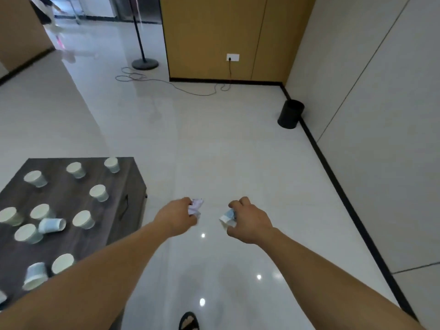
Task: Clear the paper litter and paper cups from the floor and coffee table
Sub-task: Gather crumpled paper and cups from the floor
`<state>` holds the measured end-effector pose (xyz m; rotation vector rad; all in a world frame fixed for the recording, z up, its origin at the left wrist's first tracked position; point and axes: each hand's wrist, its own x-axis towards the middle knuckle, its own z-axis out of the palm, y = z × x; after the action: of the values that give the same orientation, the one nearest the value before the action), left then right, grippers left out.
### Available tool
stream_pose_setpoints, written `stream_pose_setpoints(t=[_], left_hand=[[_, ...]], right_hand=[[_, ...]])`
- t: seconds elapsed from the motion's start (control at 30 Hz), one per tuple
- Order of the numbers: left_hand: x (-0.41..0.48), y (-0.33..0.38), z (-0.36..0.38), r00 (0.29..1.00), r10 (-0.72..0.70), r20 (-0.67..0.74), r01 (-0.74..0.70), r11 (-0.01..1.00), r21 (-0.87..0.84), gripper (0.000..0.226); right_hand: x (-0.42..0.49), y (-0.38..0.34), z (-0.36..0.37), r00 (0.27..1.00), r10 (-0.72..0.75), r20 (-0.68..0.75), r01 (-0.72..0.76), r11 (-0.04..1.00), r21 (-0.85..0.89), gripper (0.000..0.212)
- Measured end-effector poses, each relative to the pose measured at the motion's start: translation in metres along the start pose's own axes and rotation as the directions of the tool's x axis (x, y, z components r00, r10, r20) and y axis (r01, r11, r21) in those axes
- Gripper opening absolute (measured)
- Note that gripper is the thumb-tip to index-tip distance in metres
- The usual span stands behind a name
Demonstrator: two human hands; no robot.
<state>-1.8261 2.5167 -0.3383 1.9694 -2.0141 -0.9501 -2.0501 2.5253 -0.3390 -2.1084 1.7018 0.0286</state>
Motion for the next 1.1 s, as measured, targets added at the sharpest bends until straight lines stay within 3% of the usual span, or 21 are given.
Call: stream_pose_setpoints(t=[0.3, 0.73, 1.1], left_hand=[[0.215, 0.136, 0.004, 0.984, 0.139, 0.107, -0.148, 0.986, 0.078, 0.025], [0.461, 0.279, -0.010, 0.989, 0.084, 0.122, -0.077, 0.995, -0.064, 0.009], [0.741, 0.386, -0.052, 0.964, 0.193, 0.182, -0.201, 0.979, 0.025, 0.024]], right_hand=[[0.132, 0.157, -0.085, 0.982, 0.184, -0.042, -0.182, 0.983, 0.037, 0.068], [0.337, 0.337, -0.225, 0.979, 0.201, -0.033, -0.201, 0.980, 0.002, 0.068], [0.545, 0.452, -0.333, 0.936, 0.349, -0.051, -0.346, 0.936, 0.059, 0.068]])
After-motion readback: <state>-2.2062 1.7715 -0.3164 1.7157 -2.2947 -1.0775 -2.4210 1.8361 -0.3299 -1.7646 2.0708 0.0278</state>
